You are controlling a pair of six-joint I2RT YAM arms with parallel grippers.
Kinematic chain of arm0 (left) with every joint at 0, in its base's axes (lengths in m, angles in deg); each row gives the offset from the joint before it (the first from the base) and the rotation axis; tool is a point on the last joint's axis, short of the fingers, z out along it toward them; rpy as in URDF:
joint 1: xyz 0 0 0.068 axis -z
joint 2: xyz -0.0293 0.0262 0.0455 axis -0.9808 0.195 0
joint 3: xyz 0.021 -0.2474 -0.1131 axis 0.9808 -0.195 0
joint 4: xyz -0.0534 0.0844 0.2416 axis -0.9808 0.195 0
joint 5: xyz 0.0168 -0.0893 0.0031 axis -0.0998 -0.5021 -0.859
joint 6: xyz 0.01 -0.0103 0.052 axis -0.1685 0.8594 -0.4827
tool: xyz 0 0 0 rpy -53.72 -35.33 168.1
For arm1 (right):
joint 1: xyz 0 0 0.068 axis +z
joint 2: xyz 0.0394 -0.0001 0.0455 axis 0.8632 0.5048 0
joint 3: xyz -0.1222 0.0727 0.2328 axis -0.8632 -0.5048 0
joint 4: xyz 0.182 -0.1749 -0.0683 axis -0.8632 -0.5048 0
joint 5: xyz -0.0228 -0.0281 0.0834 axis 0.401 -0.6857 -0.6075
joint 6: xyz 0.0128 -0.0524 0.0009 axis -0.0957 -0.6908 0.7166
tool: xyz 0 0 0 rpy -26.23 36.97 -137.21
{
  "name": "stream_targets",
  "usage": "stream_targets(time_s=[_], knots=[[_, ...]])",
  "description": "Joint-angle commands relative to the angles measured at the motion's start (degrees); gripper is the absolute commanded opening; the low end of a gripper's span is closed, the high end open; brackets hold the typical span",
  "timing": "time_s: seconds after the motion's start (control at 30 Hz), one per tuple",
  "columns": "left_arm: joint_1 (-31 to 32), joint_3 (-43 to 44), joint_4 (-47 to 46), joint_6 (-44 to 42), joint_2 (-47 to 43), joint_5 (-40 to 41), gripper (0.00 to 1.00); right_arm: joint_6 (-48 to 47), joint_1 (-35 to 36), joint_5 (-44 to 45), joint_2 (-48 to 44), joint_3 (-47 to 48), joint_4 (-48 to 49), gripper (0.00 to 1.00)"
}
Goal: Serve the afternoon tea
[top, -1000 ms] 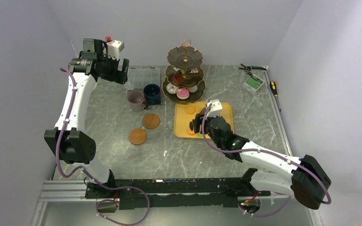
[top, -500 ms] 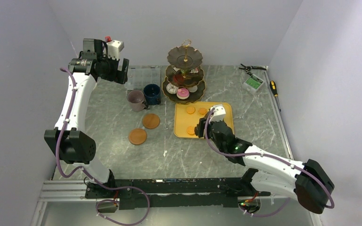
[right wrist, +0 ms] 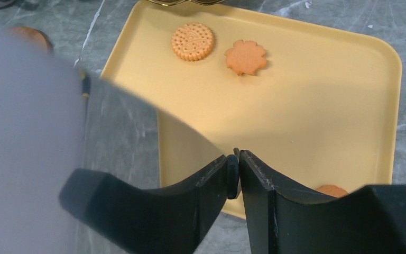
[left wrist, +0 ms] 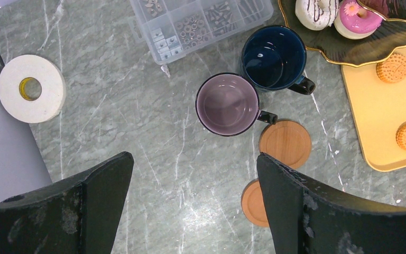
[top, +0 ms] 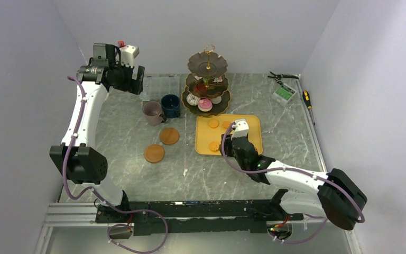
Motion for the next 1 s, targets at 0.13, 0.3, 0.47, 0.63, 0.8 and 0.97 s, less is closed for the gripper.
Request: stream_targets(time_s=[0.13, 0.3, 0.47, 0.63, 0.8, 0.97], knots=[[-0.3, 1.8, -0.2, 0.4, 0.3, 0.3, 0.93, -0.8, 0.3, 1.6, 3.9, -0.3, 6.9, 0.6], [-0.2, 1.9, -0.2, 0.5, 0.3, 0.2, 0.93, -2.3, 0.2, 3.7, 2.6, -1.0, 6.6, 0.56], [-0.2, 2.1, -0.2, 0.9, 0.5, -0.1, 0.93, -3.2, 0.2, 3.7, 0.3, -0.8, 5.7, 0.45], [-0.2, 1.9, -0.4, 0.8, 0.3, 0.1, 0.93, -3.9, 0.2, 3.4, -1.8, 0.8, 5.1, 0.35], [-0.3, 1.7, -0.6, 0.8, 0.1, -0.1, 0.93, -8.0, 0.2, 1.8, -1.6, 8.2, 7.2, 0.34], [-0.2, 1.6, -0.6, 1.2, 0.3, -0.4, 0.93, -12.2, -0.7, -2.5, 6.2, 19.6, 12.1, 0.34]])
